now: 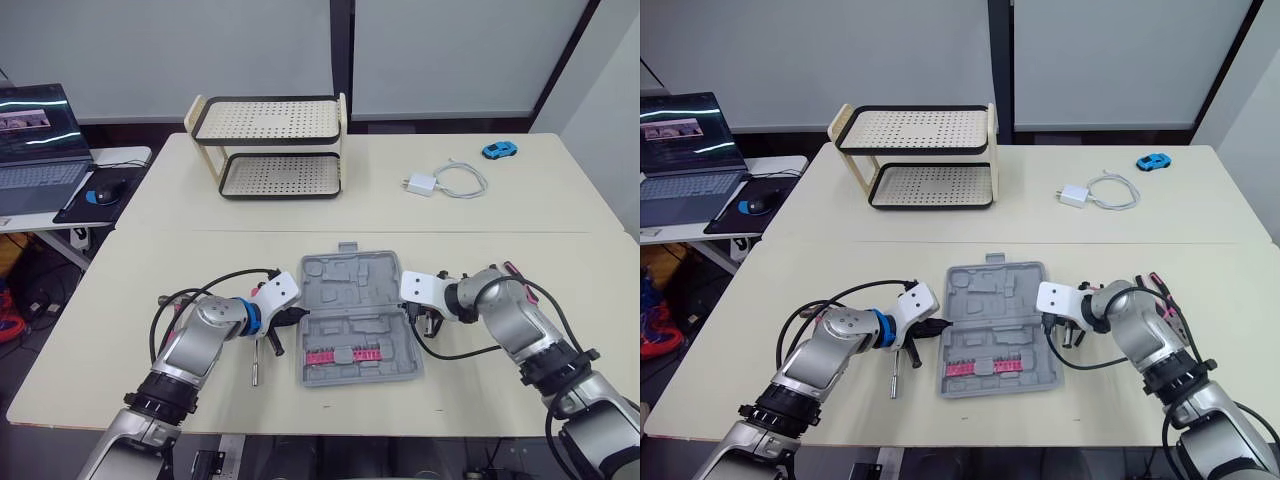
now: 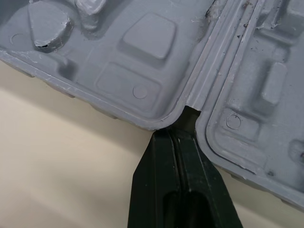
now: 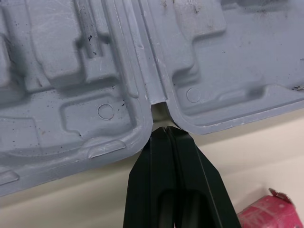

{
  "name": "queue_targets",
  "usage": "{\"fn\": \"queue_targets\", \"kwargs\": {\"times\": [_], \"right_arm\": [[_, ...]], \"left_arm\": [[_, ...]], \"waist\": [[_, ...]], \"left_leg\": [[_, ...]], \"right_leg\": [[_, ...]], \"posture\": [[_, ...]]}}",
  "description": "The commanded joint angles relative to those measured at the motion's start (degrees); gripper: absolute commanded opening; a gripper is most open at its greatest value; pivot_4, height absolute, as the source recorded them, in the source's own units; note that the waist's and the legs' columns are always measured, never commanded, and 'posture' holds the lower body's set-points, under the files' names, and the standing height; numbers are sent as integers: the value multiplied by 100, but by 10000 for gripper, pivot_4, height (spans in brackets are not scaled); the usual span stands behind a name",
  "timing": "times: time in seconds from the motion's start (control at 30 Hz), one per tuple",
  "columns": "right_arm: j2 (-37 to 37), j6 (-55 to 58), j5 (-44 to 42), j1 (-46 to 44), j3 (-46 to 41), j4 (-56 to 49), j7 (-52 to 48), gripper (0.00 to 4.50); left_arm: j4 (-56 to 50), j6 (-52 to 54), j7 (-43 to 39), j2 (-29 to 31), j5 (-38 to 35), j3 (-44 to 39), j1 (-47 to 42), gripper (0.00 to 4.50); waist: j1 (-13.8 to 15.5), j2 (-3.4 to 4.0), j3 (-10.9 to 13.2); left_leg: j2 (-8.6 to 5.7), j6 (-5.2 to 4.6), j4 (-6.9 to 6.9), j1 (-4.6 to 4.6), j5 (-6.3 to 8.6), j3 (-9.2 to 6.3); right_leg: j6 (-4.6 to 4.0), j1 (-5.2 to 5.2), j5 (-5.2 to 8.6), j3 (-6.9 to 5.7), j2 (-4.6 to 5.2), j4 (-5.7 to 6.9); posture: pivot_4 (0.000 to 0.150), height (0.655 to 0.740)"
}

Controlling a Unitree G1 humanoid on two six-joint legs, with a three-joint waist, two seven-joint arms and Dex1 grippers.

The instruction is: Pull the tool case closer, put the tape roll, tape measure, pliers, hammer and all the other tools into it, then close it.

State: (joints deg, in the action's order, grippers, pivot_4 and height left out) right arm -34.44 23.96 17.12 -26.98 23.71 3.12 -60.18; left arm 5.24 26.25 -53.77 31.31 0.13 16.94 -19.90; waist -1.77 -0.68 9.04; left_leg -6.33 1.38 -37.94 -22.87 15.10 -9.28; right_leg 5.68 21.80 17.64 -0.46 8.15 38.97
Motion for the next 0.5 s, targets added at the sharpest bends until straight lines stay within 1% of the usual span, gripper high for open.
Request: {"fn": "queue_targets", "kwargs": {"times": [0.03, 0.17, 0.37, 0.5], "right_arm": [[-14, 243, -212, 206, -11, -749, -151, 230], [-153, 509, -264, 455, -25, -1168, -193, 230], [-376, 801, -353, 843, -74, -1645, -254, 230], [-536, 848, -380, 981, -133, -1755, -257, 230]], "left_arm": [[-437, 67, -495, -16, -149, 441, 201, 0], [-567, 142, -502, -12, -112, 446, 300, 0], [-563, 155, -355, -220, 6, 609, 397, 0], [-704, 243, -490, -296, 34, 783, 471, 0]], "waist": [[1, 0, 0], [9, 0, 0], [30, -1, -2], [45, -1, -4]], "left_leg": [[-1, 0, 0, 0, 0, 0], [0, -1, 1, 1, 0, 0], [-2, -1, 0, 1, 0, -1], [-3, -1, -1, 5, 0, -1]], "right_leg": [[0, 0, 0, 1, 1, 0], [0, -1, 0, 0, 0, -1], [1, -6, 0, -1, 1, -2], [1, -14, 0, -2, 2, -6]], "posture": [[1500, 7400], [1500, 7400], [1500, 7400], [1500, 7400]]}}
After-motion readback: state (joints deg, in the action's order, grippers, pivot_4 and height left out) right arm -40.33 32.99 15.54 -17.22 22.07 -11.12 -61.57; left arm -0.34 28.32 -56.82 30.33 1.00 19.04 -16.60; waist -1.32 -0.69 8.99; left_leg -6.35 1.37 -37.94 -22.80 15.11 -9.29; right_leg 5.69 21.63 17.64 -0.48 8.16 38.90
